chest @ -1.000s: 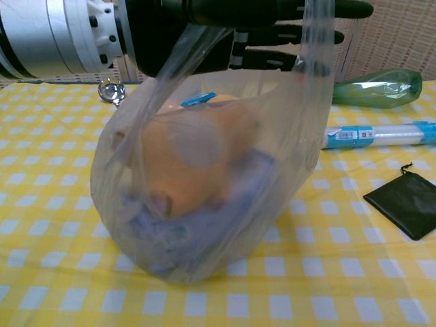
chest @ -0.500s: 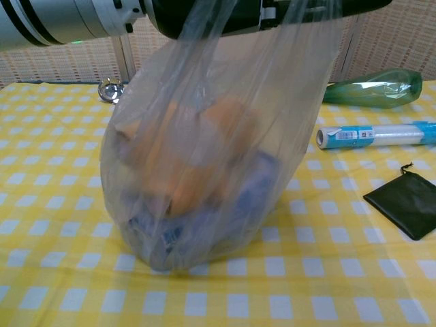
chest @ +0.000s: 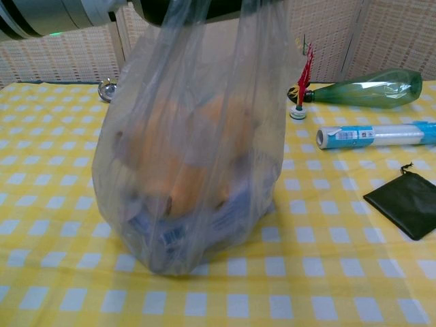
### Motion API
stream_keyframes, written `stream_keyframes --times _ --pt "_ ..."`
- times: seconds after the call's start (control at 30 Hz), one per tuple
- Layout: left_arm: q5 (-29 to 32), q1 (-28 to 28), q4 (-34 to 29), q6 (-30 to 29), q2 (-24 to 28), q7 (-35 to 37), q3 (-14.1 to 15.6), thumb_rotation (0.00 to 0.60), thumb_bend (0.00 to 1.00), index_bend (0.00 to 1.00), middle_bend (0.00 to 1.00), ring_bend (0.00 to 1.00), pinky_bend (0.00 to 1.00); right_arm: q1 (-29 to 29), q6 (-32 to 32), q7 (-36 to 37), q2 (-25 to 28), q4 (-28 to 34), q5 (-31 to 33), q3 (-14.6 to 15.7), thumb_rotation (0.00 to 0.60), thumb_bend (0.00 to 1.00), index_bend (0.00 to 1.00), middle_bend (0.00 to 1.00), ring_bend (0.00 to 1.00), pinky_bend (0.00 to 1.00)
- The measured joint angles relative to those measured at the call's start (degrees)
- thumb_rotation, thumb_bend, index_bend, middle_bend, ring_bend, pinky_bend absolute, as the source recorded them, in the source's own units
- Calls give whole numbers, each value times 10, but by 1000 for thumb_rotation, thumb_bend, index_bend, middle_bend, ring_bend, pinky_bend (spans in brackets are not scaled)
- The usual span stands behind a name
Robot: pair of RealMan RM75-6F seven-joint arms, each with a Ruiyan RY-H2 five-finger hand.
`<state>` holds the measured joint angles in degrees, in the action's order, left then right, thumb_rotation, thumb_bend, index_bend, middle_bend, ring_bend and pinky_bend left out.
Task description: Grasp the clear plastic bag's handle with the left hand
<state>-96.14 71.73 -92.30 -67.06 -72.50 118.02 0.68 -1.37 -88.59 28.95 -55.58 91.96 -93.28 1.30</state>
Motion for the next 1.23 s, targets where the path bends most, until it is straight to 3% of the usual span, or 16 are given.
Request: stream_keyframes --times 0.2,0.33,0.6,0.83,0.97,1.23 --pt "65 -22 -70 46 24 -130 -18 600 969 772 977 963 1000 0 1 -2 0 2 -3 1 600 309 0 0 0 0" --pt "90 -41 -110 63 48 -181 -36 600 988 780 984 970 1000 -2 5 -2 0 2 -4 3 600 309 0 0 0 0" --pt "122 -51 -151 86 137 -216 -95 600 991 785 986 970 1000 -2 5 -1 1 2 -6 4 600 309 0 0 0 0" --pt "164 -39 -171 133 257 -227 -193 600 994 789 988 970 1000 -10 25 -4 -2 1 -2 5 600 308 0 0 0 0" --pt "167 -39 -172 158 310 -209 -234 600 994 790 988 970 1000 -13 30 -10 -5 1 0 4 600 309 0 0 0 0" --pt "168 -67 -174 186 330 -202 -258 600 994 790 989 970 1000 -19 40 -17 -11 1 0 4 600 309 0 0 0 0"
